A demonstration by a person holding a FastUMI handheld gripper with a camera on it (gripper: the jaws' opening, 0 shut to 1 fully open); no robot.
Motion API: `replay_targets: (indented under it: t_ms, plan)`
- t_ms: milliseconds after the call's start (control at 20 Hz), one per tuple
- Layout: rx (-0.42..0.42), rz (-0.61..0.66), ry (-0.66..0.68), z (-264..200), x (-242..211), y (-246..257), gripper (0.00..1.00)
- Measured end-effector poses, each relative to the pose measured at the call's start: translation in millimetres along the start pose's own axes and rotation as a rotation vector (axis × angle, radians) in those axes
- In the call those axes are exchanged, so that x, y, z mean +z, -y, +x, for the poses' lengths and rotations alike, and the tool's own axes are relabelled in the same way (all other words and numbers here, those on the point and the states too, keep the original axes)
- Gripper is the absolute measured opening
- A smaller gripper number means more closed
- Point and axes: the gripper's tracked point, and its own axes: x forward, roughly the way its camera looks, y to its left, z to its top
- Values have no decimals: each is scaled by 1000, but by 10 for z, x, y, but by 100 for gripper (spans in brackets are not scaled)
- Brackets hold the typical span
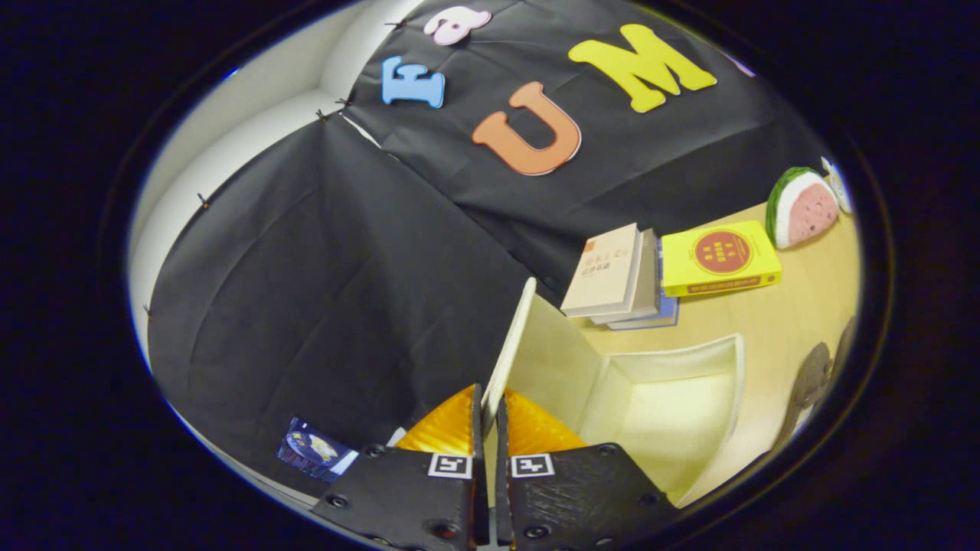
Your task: Open the storage box then place both shoes into the box .Put the left shoe in first, then the right shoe, with the right side of both shoes facing outward in a uniform manner.
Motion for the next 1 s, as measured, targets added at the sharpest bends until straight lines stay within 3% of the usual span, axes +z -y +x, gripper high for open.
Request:
replay_targets:
  t_ms: [350,450,550,700,1000]
  plan:
    - [5,-109,-1,706,-207,-421,15]
    - [46,-167,-14,788,-348,-615,42]
    - [18,-252,-6,781,-430,-652,68]
    - [-46,-374,30,684,-524,-585,94]
    - [-213,-582,250,-183,-567,-211,95]
